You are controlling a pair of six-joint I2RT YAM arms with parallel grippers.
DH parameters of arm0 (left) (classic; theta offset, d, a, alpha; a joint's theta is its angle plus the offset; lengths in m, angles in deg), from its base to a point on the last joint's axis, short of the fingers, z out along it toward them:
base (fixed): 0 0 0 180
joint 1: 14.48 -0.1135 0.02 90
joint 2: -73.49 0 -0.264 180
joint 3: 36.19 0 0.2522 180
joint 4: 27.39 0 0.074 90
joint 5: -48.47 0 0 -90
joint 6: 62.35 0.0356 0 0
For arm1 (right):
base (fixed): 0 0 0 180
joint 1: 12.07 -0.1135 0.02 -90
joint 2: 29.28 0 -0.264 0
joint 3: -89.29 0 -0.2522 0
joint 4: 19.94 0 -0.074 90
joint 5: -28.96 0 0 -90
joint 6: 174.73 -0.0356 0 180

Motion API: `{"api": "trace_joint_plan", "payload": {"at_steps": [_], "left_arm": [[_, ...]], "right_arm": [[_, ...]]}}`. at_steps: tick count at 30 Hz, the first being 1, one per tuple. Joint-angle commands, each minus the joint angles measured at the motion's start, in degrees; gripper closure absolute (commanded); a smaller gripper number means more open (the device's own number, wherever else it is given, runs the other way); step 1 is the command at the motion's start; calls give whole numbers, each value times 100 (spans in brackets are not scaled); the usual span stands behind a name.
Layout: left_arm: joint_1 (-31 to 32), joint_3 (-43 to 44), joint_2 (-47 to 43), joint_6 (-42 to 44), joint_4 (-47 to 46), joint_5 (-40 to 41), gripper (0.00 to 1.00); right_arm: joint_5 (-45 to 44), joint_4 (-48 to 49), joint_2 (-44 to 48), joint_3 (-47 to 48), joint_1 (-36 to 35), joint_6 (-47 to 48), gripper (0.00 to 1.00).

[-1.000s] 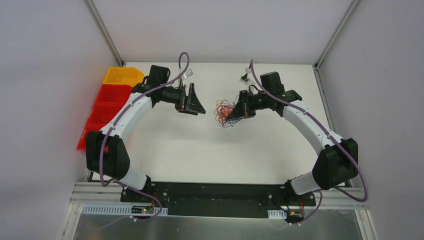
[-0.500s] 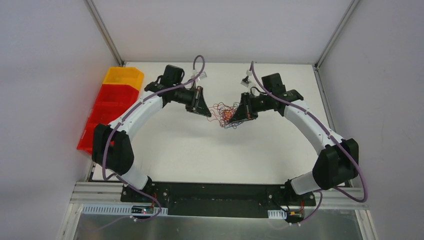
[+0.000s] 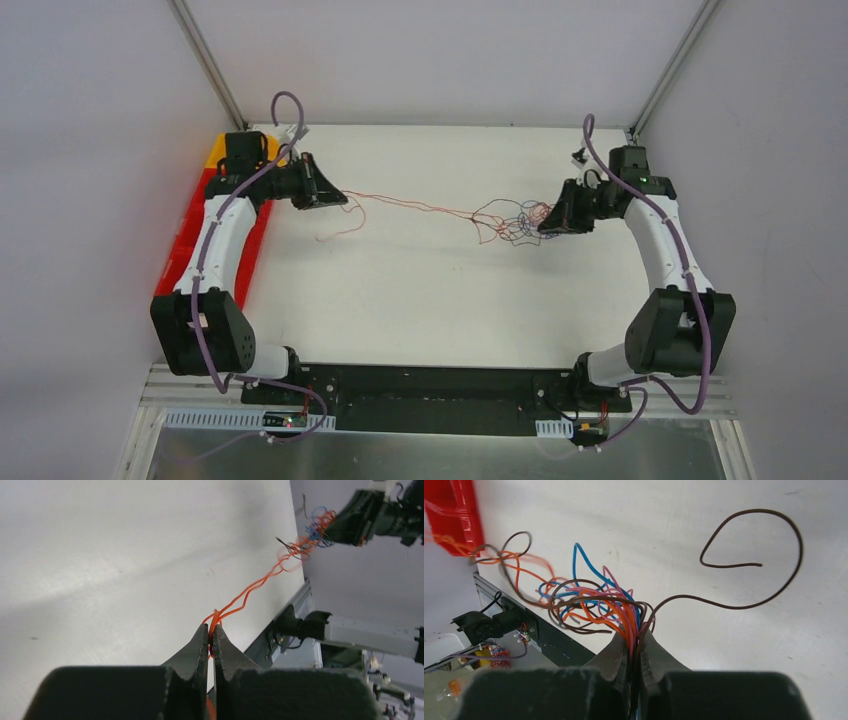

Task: Untangle the cables

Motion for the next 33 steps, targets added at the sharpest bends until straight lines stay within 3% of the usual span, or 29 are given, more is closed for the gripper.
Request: {"api": "trace_joint_plan", "payload": {"at_steps": [1,9,14,20,27,30,31,33], "left_arm": [[-881,357,-43,503,480,382,100],[-1823,1042,375,1158,1122,651,100],[-1859,1165,519,1160,1182,721,100],[-2247,1403,752,1322,1357,1602,100],[-2044,1439,780,1784,1674,1233,100],[-1822,1560,734,1984,1923,526,100],[-1693,1619,690,1973,2031,210,94],[-1434,1711,525,1803,2070,-240,48]], "right_arm": [[-429,-728,197,461,677,968,100],[-334,-1429,-287,1027,1810,1876,100],[-402,-1451,-592,1220,1968,1885,100],[-804,-1340,-852,1264,2209,1890,100],[-647,-1378,-898,1311,2299,1882,100],[-411,-1569,-954,1444,2279,1894,100],[-278,-1600,-936,1469,2247,1872,100],[-137,-1649,-876,1476,2102,1815,100]]}}
